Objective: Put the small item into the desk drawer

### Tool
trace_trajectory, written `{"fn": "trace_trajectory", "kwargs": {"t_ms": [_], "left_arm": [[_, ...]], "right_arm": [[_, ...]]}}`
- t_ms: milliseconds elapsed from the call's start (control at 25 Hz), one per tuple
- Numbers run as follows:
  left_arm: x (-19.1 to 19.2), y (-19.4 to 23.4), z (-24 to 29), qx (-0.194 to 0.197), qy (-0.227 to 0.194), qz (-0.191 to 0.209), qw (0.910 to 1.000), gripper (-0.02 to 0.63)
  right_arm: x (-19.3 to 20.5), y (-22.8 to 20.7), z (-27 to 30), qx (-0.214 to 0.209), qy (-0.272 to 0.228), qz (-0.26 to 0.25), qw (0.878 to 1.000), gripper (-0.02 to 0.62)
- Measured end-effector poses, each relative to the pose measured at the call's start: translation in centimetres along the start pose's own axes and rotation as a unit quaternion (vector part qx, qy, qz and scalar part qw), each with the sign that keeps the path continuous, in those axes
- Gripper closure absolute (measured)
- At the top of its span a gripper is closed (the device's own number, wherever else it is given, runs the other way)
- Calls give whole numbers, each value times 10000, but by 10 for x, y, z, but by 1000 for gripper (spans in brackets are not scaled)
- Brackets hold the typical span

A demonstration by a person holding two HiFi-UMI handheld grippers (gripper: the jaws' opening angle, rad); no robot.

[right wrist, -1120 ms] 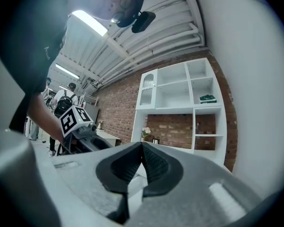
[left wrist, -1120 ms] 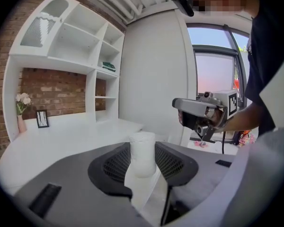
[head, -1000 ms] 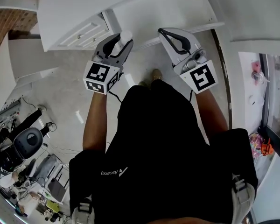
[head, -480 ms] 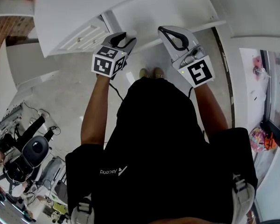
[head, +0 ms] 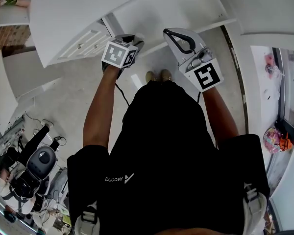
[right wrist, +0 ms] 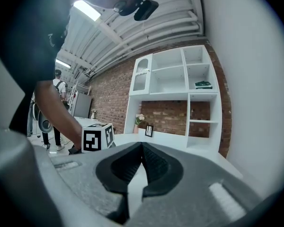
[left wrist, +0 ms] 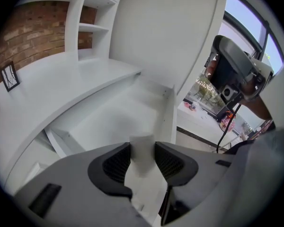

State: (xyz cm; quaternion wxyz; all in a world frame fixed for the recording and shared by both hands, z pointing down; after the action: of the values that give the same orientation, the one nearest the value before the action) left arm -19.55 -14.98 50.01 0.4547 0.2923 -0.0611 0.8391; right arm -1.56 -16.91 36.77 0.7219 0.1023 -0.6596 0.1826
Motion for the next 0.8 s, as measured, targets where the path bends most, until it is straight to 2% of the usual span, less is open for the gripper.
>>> {"fn": "trace_trajectory", "kwargs": {"t_ms": [280,440,800], "left_arm": [[6,17,35,491,643,-102,9967,445],[7,22,52,596,1021,-145,9929,445],[9,30,88,694,1475,-381,9859,445]], "right_arm": [[7,-14,3,139,94,57,9998,595],[10,-25,-2,185,123,51,9997,595],[18,-47,-6,262,250,121,9993,595]]}}
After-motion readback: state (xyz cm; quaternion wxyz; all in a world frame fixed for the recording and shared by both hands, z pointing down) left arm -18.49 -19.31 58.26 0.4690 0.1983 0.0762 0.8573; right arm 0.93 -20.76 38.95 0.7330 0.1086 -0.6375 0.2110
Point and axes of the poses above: the fingertips, and each gripper's own axes: z forward along the fingers, y to its left, x out of its underside, the point moved 8 cm from there along -z, backward along the fingers, and after that the axes turned 11 degrees about z, right-handed, at the moved point
